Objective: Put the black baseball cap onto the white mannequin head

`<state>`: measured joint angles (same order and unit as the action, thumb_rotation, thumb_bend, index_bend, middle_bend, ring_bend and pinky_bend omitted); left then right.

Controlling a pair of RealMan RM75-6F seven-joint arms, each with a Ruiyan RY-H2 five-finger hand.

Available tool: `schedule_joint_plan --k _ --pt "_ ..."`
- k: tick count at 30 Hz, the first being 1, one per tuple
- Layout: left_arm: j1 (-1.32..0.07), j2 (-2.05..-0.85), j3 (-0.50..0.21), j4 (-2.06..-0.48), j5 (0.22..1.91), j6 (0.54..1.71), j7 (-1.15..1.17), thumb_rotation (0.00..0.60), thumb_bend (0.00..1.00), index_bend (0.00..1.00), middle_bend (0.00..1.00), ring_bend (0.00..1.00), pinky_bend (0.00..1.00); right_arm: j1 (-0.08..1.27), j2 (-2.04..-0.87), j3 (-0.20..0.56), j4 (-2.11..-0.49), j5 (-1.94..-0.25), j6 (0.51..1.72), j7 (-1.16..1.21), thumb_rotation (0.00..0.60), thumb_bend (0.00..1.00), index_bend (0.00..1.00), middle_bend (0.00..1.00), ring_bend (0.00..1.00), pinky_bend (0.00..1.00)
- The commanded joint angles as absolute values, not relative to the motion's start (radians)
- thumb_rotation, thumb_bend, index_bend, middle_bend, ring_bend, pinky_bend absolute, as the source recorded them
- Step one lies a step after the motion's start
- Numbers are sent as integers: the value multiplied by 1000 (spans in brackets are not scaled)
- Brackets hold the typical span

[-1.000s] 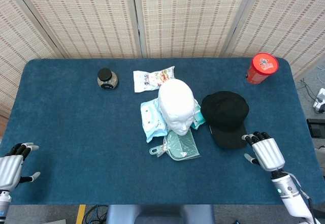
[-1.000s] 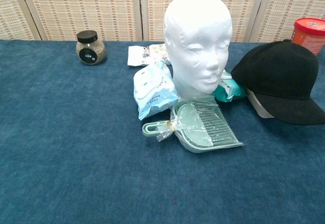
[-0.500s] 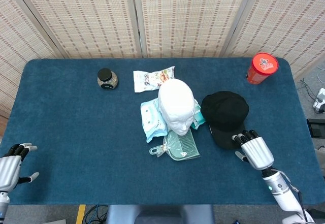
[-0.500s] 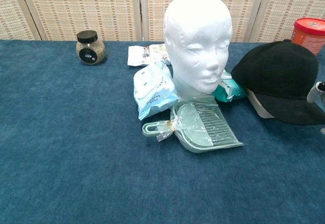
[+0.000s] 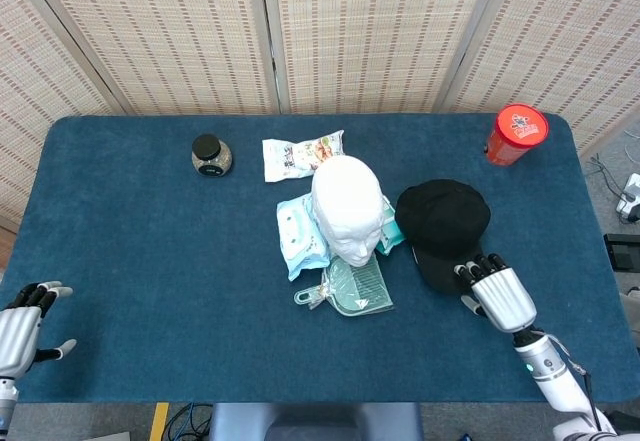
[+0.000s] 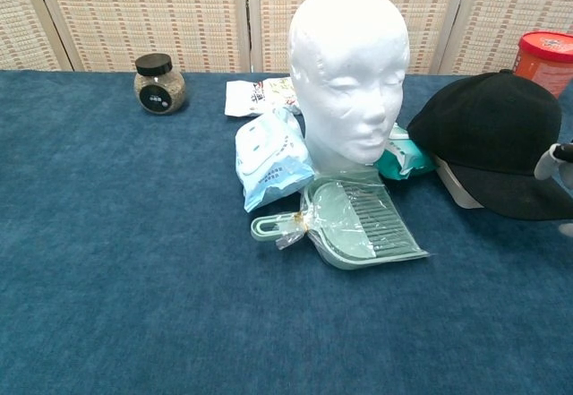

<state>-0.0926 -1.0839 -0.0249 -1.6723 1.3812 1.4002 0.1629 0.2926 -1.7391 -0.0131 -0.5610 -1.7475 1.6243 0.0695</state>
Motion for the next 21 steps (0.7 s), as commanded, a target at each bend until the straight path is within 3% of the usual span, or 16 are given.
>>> schedule_joint_plan --k 1,11,21 --pt "-93 -1085 -25 -1668 1377 1395 163 600 23 277 229 158 406 299 -1759 -15 -523 -1745 1634 72 600 0 435 558 386 415" --pt "-94 -1085 -27 -1667 1369 1390 163 600 23 277 229 158 406 315 -1822 -7 -398 -1717 1627 125 600 0 452 570 397 415" --pt "-93 -1082 -27 -1670 1372 1392 161 600 23 277 229 158 406 320 -1839 -8 -336 -1713 1723 159 600 0 460 520 399 415"
